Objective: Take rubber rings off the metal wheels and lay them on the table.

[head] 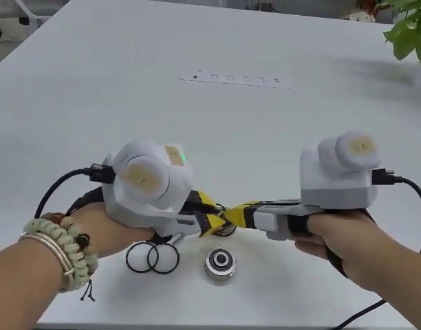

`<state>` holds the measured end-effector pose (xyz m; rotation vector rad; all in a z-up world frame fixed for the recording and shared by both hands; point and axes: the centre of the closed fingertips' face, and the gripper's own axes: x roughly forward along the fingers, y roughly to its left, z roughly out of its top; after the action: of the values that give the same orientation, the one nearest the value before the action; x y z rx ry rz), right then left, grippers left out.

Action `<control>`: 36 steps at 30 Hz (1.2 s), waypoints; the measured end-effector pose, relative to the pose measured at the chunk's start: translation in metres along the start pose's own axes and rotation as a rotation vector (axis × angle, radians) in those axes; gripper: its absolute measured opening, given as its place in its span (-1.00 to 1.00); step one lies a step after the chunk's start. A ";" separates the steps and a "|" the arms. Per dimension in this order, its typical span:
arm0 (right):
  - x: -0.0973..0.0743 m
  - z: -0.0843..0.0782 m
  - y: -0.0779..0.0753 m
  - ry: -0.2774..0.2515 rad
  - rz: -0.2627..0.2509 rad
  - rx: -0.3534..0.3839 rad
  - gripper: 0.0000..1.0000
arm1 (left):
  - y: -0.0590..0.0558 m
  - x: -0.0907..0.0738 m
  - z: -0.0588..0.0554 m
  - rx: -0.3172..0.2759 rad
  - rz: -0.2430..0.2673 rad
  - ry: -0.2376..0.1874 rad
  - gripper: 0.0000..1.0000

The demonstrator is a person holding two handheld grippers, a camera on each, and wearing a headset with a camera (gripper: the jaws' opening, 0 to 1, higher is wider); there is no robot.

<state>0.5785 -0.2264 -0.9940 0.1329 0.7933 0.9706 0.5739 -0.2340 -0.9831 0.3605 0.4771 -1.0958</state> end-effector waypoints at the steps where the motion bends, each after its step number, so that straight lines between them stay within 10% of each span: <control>1: 0.000 0.000 0.001 0.000 0.000 -0.002 -1.00 | 0.000 -0.004 0.005 0.002 -0.002 -0.014 -0.63; 6: -0.009 0.004 0.007 -0.022 0.018 0.001 -1.00 | -0.015 -0.021 0.028 0.027 -0.091 -0.076 -0.47; 14: -0.021 0.018 0.014 -0.073 0.042 0.021 -1.00 | -0.020 -0.065 0.053 0.065 -0.056 -0.150 -0.09; 25: -0.018 0.032 0.038 -0.101 0.104 0.007 -1.00 | -0.017 -0.140 0.035 0.036 0.026 -0.151 0.31; 36: -0.005 0.028 0.065 -0.039 0.162 -0.011 -1.00 | -0.007 -0.174 -0.002 -0.026 0.128 -0.122 0.40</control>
<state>0.5503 -0.1860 -0.9431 0.2086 0.7498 1.1216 0.5020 -0.1037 -0.8917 0.2957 0.3553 -0.9804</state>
